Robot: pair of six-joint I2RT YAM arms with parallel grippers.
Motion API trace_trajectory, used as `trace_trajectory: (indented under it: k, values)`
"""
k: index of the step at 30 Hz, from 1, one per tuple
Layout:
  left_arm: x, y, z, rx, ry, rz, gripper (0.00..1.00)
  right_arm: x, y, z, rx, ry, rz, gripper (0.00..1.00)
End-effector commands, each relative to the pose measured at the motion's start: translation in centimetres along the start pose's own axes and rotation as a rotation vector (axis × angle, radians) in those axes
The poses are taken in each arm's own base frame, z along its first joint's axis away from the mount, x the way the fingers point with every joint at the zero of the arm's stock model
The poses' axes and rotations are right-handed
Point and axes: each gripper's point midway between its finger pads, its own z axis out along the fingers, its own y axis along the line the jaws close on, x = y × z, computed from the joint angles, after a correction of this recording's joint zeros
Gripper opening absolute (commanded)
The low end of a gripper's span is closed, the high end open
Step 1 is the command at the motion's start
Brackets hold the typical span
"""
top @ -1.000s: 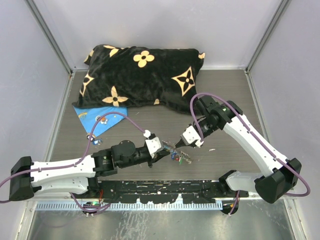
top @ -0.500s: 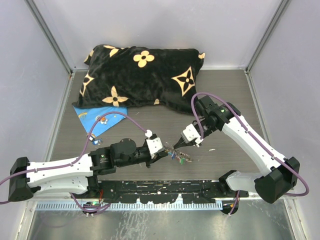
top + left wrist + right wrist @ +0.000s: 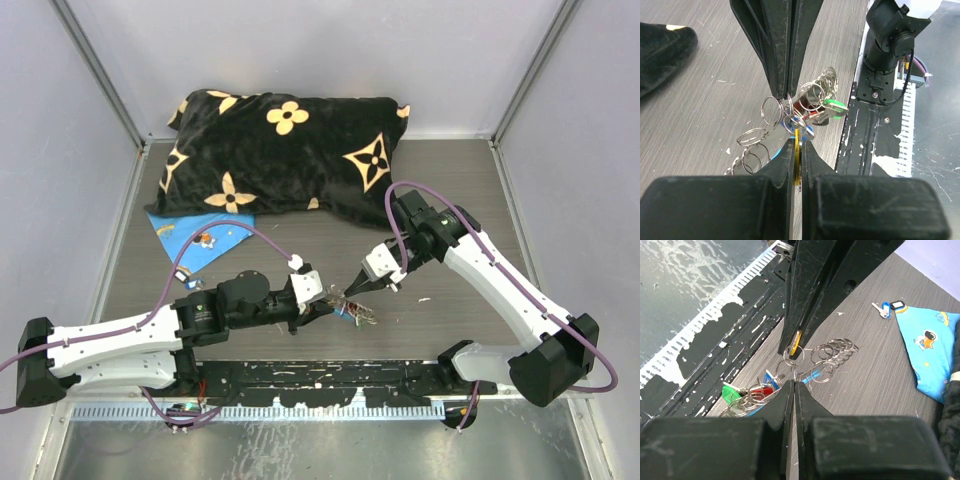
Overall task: Remove the keys from the keyring
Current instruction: Pick up the key from the keyring.
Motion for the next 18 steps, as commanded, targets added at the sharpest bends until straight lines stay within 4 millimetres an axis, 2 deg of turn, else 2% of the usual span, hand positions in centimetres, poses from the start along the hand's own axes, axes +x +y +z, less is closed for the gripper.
trace_trajectory:
  k: [1, 8, 13, 18]
  values:
    - [-2.3, -1.2, -0.9, 0.066, -0.028, -0.012, 0.00, -0.2, -0.7, -0.4, 0.040, 0.000, 0.017, 0.09]
    - [-2.8, -1.3, -1.0, 0.077, -0.035, -0.025, 0.00, -0.2, -1.5, -0.4, 0.065, 0.007, 0.079, 0.21]
    - [-3.0, -1.2, -1.2, 0.079, -0.031, -0.061, 0.00, -1.1, -1.7, -0.6, 0.079, -0.003, 0.125, 0.32]
    - [-3.1, -0.8, -1.8, 0.085, -0.013, -0.111, 0.00, -2.2, -0.5, -0.1, 0.041, -0.058, 0.188, 0.52]
